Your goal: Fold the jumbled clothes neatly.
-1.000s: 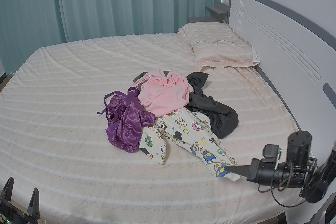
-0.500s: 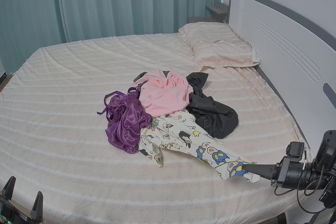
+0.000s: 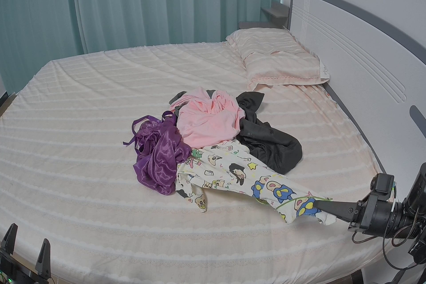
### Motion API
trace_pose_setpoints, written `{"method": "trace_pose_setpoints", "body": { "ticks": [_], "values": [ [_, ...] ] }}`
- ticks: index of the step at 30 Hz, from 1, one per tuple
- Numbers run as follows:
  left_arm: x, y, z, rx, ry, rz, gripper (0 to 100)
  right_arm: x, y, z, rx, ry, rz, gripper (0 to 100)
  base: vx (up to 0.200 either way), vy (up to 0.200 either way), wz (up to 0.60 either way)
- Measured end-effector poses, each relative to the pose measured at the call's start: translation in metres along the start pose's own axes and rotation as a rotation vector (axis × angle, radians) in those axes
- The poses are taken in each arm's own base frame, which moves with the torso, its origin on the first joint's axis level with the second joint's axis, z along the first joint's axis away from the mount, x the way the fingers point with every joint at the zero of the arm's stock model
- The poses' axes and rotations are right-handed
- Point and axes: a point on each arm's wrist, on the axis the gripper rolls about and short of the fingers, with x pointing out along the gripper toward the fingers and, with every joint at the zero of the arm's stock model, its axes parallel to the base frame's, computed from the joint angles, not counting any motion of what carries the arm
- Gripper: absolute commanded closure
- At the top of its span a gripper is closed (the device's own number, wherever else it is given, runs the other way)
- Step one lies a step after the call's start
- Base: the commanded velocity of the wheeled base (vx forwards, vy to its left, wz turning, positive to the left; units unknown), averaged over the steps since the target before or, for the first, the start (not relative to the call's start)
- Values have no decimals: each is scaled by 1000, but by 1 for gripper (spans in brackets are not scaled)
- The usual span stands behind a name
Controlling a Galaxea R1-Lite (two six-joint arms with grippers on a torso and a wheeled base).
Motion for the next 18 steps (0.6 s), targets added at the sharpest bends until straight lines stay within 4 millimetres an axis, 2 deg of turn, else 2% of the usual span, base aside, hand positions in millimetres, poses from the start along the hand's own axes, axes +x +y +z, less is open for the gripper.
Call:
{"method": "trace_pose_setpoints", "body": {
  "ticks": [5, 8, 11, 14, 18],
  "values": [
    [-1, 0, 7, -39, -28, 6, 0, 0, 6, 6, -23, -46, 34, 100, 0, 0, 0],
    [-4, 1, 28, -41, -74, -6, 0, 0, 10, 9, -35, -62, 56, 100, 0, 0, 0],
    [-3, 0, 50, 31, -92, -51, 0, 1, 15, 13, -50, -79, 84, 100, 0, 0, 0],
    [2, -1, 65, 96, -79, -132, 0, 0, 20, 17, -79, -99, 113, 100, 0, 0, 0],
    [16, -6, 70, 145, -6, -336, 0, -4, 27, 19, -119, -122, 147, 100, 0, 0, 0]
  ]
}}
